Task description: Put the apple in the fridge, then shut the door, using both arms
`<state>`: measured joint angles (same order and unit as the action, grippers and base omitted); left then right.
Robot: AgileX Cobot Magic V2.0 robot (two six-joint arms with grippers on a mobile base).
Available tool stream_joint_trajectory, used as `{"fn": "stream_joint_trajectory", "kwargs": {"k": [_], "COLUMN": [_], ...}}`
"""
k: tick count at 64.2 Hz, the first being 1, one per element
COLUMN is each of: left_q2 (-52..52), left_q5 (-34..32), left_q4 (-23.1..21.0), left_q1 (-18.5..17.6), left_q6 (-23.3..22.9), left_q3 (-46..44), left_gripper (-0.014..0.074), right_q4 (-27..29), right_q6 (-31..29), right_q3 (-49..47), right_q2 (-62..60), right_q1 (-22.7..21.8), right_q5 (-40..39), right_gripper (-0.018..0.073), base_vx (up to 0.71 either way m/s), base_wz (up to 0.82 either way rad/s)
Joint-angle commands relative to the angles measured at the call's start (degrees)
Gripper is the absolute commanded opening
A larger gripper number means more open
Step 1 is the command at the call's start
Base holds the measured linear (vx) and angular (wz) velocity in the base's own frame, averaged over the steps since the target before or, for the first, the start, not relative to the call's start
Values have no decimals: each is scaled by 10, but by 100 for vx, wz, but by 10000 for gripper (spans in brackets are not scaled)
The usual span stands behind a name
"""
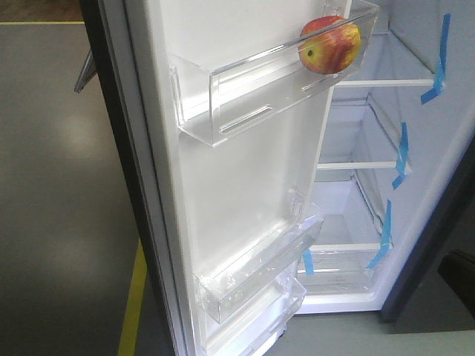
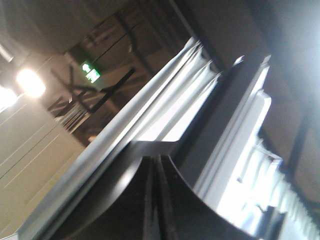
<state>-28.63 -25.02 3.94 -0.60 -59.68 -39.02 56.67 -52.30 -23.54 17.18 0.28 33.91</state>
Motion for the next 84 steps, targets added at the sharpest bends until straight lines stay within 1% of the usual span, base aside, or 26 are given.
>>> {"fn": "stream_joint_trajectory", "kwargs": {"k": [1,4,6,9,17,22,25,26,28,30,37,42,48,54,62,73,75,82,84], "left_q2": [-80,-116,-140,-167,-255,-311,-338,-352,-374,-396,-460,-499,-543,-578,-612,-643,-646,-649,-649], "left_q5": [-23,-24,-27,-34,-68,-93,-99,-104,-109,-119,-143,-167,-204,-232,-251,-297,-306,-324,-328], "left_q4": [13,31,50,72,157,209,226,238,251,267,307,326,357,402,454,502,508,534,537], "left_q1": [0,0,0,0,0,0,0,0,0,0,0,0,0,0,0,0,-1,-11,-16], "left_q6": [-17,-32,-45,-73,-172,-241,-266,-285,-299,-323,-370,-399,-451,-496,-540,-593,-601,-612,-612], "left_q3": [-61,-83,-97,-113,-161,-193,-209,-218,-228,-245,-289,-317,-352,-383,-417,-453,-457,-466,-466], "left_gripper": [8,22,34,56,135,213,244,270,289,323,390,407,409,409,409,409,409,409,409], "right_q4": [17,17,18,18,19,20,20,20,20,20,20,20,20,20,20,21,21,21,21], "right_q6": [-2,-1,-1,-1,-1,-1,-1,-1,-1,-1,-1,-2,-2,-2,-6,-6,-6,-6,-6], "right_q3": [-14,-14,-14,-14,-14,-14,-14,-14,-14,-14,-14,-14,-14,-14,-14,-14,-14,-14,-14], "right_q2": [4,4,4,4,4,4,4,4,4,4,4,4,4,4,4,4,4,4,4], "right_q1": [-3,-3,-3,-3,-3,-3,-3,-3,-3,-3,-3,-2,-3,-2,-2,-2,-3,-3,-3], "right_q5": [-26,-26,-26,-26,-25,-24,-24,-24,-24,-24,-22,-19,-15,-11,-7,-6,-6,-7,-7], "right_gripper": [-5,-5,-5,-5,-5,-5,-5,-5,-5,-5,-5,-3,3,23,83,252,296,381,389], "base_vx": [0,0,0,0,0,0,0,0,0,0,0,0,0,0,0,0,0,0,0], "base_wz": [0,0,0,0,0,0,0,0,0,0,0,0,0,0,0,0,0,0,0]}}
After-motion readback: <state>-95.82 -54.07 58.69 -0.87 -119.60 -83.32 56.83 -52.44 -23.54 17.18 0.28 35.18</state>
